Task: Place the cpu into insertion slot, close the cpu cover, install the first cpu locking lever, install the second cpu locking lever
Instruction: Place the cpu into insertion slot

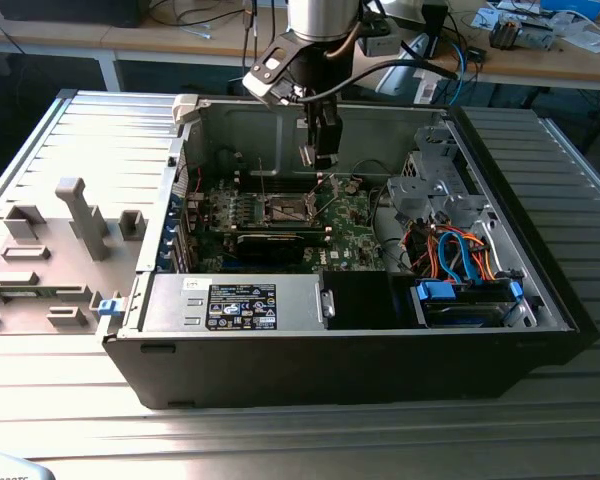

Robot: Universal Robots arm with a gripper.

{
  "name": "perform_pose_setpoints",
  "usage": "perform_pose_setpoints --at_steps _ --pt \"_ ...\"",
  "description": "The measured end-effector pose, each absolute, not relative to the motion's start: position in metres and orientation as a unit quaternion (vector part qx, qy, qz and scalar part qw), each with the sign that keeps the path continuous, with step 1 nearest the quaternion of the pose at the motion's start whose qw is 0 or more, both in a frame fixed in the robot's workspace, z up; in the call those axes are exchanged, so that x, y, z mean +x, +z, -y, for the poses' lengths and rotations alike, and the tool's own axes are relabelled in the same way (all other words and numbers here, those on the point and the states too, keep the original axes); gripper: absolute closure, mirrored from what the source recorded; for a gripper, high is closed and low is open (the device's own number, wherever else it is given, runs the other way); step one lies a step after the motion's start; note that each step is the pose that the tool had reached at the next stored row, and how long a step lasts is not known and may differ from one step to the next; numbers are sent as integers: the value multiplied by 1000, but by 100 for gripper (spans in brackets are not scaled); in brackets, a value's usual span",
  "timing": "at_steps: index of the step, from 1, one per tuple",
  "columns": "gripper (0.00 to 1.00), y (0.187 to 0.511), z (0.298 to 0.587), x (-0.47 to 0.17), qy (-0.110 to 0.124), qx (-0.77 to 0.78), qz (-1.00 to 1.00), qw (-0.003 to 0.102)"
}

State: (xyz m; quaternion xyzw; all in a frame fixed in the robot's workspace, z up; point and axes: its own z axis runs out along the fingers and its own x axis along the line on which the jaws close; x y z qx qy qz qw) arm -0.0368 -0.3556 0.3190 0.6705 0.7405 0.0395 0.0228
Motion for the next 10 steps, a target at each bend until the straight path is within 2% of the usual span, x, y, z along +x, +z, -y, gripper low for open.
perform_pose_setpoints --at_steps 10 --pt "46 318 356 -37 39 694 -718 24"
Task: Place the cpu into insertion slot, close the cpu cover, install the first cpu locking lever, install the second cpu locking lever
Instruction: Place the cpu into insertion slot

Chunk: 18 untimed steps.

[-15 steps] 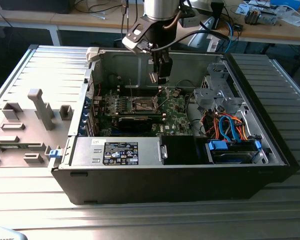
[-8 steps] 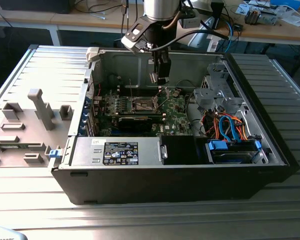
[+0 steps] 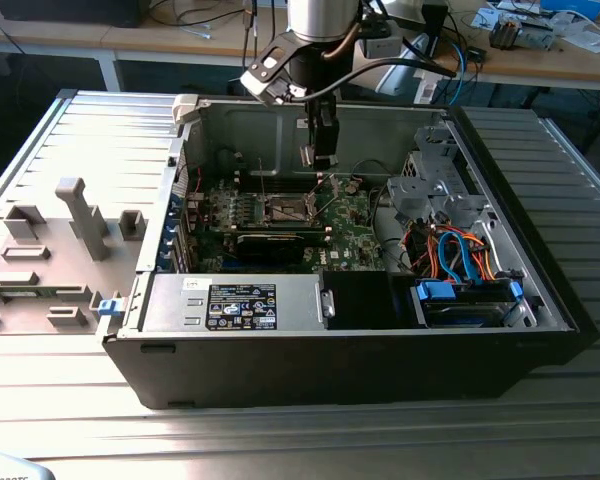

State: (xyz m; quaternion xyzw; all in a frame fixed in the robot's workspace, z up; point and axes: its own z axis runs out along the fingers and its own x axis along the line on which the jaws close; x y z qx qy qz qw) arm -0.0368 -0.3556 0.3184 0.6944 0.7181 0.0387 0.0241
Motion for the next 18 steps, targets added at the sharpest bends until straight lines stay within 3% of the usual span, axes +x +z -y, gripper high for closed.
perform_pose_setpoints --at_steps 18 --pt "46 317 356 -37 38 725 -687 26"
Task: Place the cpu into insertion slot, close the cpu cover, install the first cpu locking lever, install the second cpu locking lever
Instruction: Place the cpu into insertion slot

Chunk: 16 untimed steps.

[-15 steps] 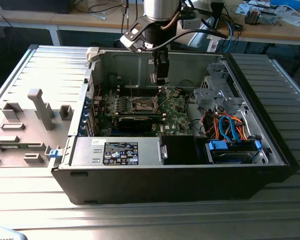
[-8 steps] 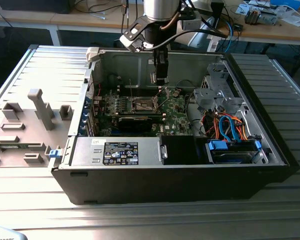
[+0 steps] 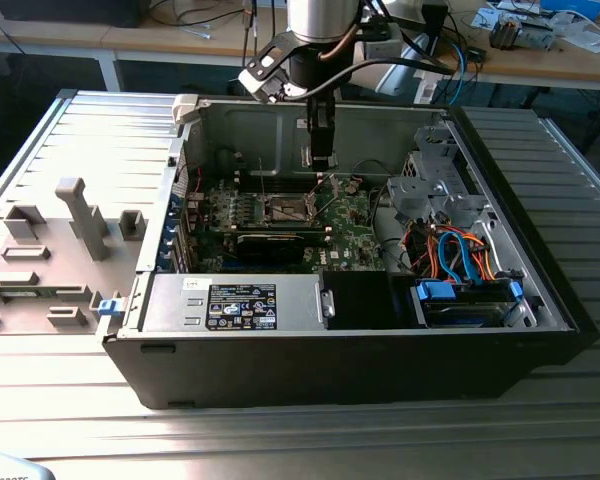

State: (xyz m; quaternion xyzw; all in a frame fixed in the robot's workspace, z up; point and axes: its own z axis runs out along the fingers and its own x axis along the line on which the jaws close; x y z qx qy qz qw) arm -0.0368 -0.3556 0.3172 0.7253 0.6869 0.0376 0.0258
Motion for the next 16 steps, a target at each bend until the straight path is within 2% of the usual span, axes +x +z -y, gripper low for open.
perform_pose_setpoints --at_steps 16 --pt "46 316 356 -37 37 748 -662 27"
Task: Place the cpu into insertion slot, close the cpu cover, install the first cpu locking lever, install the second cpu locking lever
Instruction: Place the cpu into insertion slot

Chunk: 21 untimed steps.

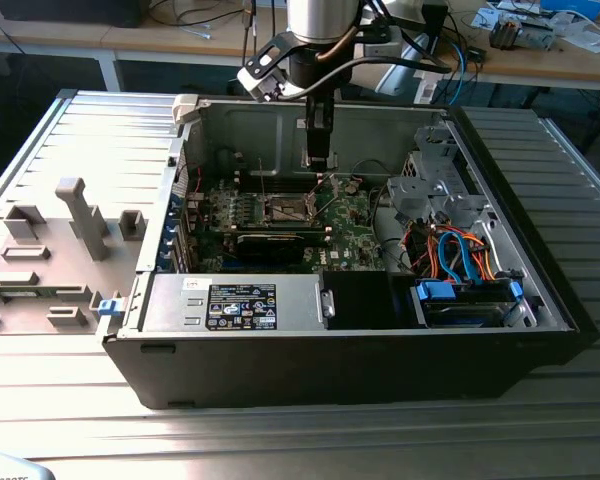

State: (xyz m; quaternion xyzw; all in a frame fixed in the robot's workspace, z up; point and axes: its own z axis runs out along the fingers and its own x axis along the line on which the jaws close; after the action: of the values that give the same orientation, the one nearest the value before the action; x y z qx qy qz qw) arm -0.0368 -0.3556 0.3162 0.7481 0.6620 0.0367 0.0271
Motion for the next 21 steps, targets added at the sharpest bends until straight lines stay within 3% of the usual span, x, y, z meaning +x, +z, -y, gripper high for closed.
perform_pose_setpoints --at_steps 21 --pt "46 315 356 -37 36 771 -635 28"
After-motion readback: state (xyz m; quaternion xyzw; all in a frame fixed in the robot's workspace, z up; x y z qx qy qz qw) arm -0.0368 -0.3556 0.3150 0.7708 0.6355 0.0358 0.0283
